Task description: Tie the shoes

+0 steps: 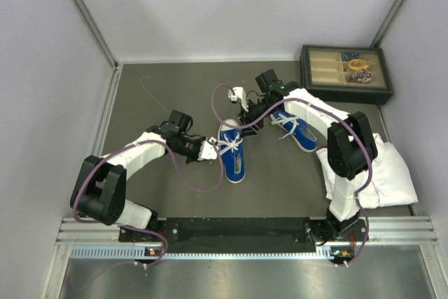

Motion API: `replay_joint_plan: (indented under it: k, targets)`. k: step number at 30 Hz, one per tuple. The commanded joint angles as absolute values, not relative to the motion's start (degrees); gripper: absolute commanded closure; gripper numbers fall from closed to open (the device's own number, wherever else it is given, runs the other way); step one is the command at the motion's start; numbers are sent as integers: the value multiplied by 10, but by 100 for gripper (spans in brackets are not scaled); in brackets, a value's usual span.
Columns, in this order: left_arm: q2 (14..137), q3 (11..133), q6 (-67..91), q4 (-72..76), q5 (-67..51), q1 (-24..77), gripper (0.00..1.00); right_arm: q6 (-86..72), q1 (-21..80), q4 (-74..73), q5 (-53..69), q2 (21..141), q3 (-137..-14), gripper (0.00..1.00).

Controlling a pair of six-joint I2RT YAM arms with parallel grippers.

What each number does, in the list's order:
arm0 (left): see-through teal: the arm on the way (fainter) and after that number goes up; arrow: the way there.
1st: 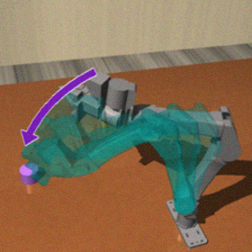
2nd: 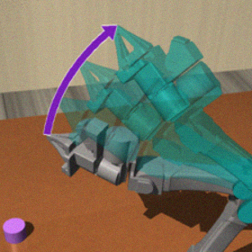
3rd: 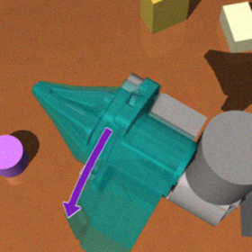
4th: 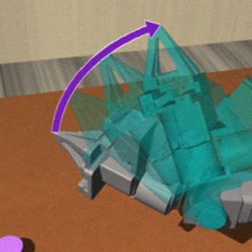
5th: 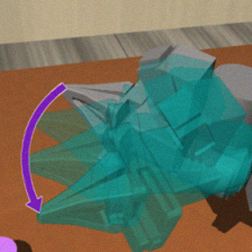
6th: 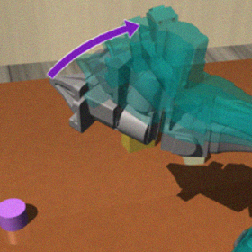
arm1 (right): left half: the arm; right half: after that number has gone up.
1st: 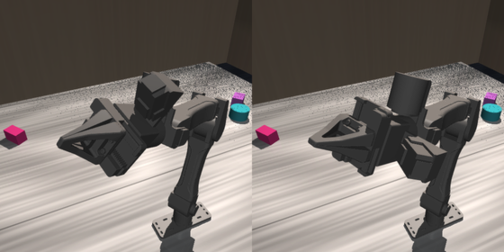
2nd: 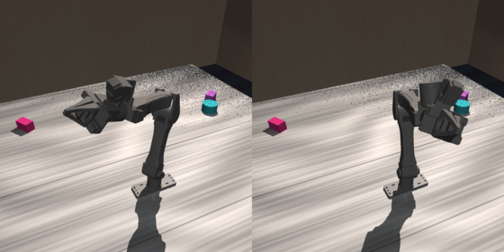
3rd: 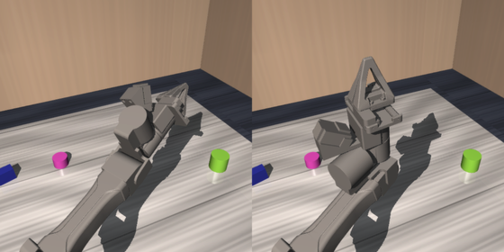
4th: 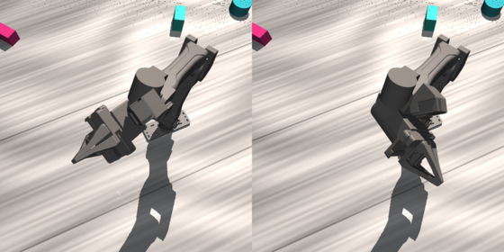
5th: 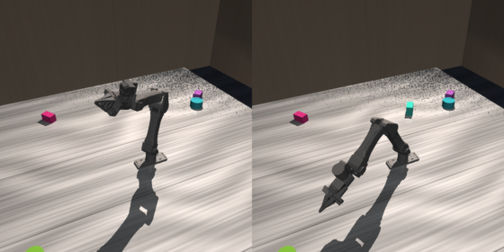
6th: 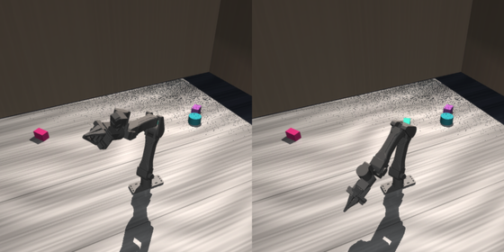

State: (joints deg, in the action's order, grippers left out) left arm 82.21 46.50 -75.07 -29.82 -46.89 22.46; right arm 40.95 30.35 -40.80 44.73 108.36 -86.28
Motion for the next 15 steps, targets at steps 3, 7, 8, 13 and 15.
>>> replay_joint_plan:
  k: [3, 7, 8, 13, 15]
  targets:
    - [797, 452, -788, -322, -492, 222, 100, 444, 321, -425, 463, 1099, -916, 52]
    - [795, 447, -793, -323, -493, 222, 100, 467, 330, -446, 466, 1116, -936, 48]
    - [795, 446, -794, -324, -492, 223, 100, 475, 332, -453, 467, 1119, -939, 47]
    - [792, 445, -799, -329, -491, 222, 100, 490, 344, -477, 469, 1144, -965, 49]
    - [791, 443, -799, -329, -491, 223, 100, 499, 345, -481, 464, 1150, -971, 51]
